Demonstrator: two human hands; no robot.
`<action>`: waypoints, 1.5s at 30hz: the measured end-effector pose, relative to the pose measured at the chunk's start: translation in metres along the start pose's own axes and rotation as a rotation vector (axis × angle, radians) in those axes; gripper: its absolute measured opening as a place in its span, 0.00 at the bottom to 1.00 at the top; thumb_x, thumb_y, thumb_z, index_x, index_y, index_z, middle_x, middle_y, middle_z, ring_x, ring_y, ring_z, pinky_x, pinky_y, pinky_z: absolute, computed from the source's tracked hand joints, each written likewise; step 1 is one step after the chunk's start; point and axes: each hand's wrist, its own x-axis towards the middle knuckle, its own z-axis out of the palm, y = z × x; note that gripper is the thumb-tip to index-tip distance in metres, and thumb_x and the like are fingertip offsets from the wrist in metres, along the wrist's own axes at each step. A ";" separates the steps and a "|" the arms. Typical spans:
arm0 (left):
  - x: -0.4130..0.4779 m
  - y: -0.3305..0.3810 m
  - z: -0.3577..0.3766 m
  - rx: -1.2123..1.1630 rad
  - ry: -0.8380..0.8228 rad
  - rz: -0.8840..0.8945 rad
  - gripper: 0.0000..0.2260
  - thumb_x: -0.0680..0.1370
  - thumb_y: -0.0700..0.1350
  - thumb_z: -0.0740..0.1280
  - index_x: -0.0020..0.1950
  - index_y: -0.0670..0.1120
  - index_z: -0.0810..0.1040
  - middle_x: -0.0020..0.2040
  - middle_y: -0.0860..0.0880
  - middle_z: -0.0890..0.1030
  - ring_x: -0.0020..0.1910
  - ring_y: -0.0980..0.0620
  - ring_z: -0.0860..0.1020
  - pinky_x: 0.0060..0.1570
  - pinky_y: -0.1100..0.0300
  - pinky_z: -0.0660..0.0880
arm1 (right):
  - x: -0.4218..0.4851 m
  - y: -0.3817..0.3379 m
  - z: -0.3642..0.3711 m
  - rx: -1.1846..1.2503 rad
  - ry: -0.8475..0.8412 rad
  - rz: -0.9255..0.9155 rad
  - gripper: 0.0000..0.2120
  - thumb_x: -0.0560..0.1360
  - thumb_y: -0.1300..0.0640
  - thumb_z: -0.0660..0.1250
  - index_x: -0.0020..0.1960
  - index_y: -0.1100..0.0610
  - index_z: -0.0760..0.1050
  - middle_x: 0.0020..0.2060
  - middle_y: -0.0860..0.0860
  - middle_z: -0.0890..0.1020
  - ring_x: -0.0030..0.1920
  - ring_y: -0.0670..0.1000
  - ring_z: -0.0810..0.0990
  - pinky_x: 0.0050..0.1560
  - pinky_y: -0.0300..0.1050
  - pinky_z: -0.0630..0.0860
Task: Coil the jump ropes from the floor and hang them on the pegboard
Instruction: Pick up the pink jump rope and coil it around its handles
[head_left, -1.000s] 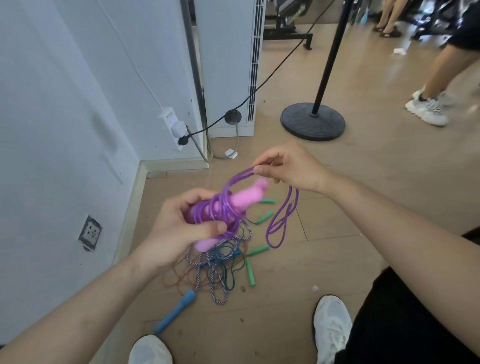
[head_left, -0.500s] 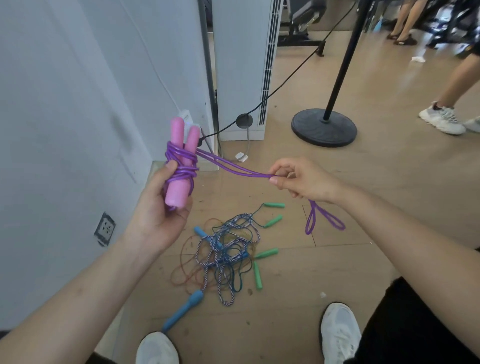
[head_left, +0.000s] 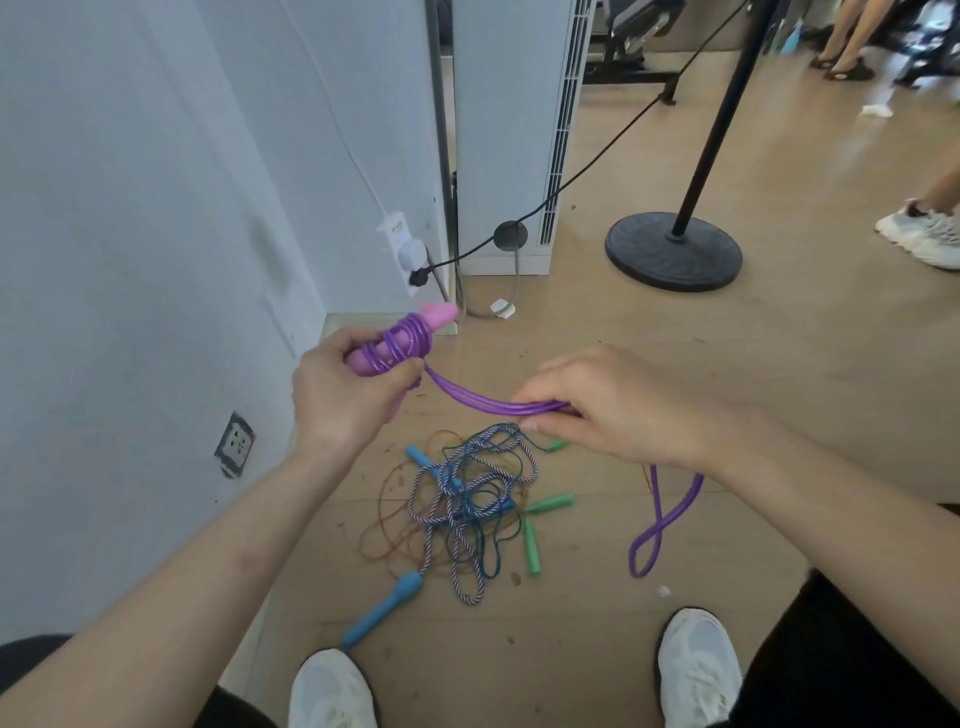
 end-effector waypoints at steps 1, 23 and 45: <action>-0.003 0.000 0.000 0.119 -0.034 0.054 0.16 0.63 0.53 0.80 0.47 0.58 0.81 0.40 0.59 0.83 0.40 0.56 0.81 0.45 0.54 0.81 | 0.000 0.000 -0.003 0.000 0.056 -0.016 0.07 0.79 0.49 0.67 0.49 0.51 0.81 0.37 0.46 0.78 0.36 0.45 0.72 0.38 0.47 0.71; -0.029 0.012 0.014 -0.163 -0.846 0.246 0.21 0.62 0.33 0.80 0.50 0.49 0.83 0.44 0.46 0.85 0.40 0.49 0.82 0.40 0.57 0.80 | 0.005 0.063 -0.003 0.239 0.272 0.176 0.08 0.78 0.51 0.70 0.53 0.52 0.85 0.39 0.42 0.83 0.38 0.43 0.77 0.41 0.44 0.74; -0.016 0.021 0.002 -1.019 -0.531 -0.483 0.05 0.71 0.50 0.72 0.40 0.52 0.87 0.43 0.53 0.83 0.38 0.57 0.76 0.44 0.62 0.68 | 0.006 0.039 0.036 0.230 -0.087 0.215 0.03 0.82 0.52 0.63 0.50 0.48 0.74 0.32 0.46 0.72 0.33 0.44 0.69 0.38 0.46 0.69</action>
